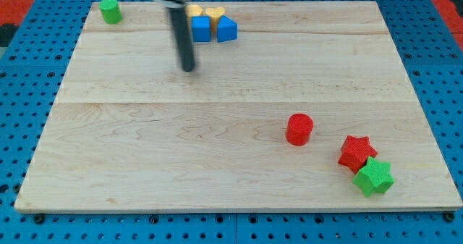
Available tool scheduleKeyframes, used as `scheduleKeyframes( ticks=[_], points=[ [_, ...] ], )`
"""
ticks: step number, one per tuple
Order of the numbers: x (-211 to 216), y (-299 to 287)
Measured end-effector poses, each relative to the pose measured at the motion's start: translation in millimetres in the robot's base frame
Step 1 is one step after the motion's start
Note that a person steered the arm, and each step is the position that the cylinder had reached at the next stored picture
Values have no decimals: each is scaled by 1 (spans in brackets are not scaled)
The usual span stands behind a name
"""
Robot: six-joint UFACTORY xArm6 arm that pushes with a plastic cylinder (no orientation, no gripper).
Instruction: Push the red circle closer to the green circle
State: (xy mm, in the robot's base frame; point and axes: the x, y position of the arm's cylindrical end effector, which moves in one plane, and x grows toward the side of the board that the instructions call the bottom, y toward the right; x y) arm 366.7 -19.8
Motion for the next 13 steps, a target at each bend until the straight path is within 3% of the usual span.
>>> scheduleKeyframes(
  ticks=[1,2,3,4,5,6,7,8,9,10,11,13],
  points=[
    [-2,137],
    [98,194],
    [135,136],
    [121,60],
    [114,21],
    [134,84],
    [190,45],
    [148,-7],
    [101,-11],
    [101,36],
    [70,17],
    [-1,-107]
  ],
)
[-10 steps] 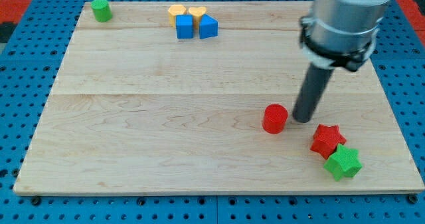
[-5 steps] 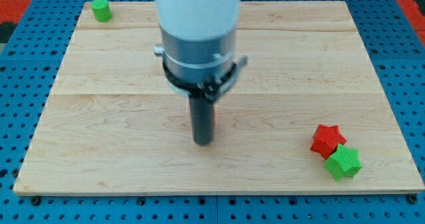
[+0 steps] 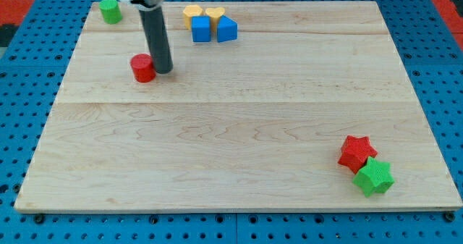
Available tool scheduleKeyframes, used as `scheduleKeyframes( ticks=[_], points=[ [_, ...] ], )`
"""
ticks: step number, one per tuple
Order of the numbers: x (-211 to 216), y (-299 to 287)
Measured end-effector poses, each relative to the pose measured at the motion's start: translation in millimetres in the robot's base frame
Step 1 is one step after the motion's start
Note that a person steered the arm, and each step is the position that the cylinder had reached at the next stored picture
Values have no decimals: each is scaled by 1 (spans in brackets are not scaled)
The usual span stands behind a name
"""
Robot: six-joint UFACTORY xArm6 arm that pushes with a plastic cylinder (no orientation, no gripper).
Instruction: Push the red circle closer to the green circle
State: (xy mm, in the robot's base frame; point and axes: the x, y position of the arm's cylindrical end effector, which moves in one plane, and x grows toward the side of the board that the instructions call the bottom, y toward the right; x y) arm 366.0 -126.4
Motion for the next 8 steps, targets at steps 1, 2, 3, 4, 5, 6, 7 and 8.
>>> scheduleKeyframes(
  ticks=[1,2,3,4,5,6,7,8],
  points=[
    [45,21],
    [-4,-29],
    [-48,-94],
    [-59,-124],
    [-6,-99],
    [-40,-179],
    [-53,-173],
    [-80,-146]
  ],
)
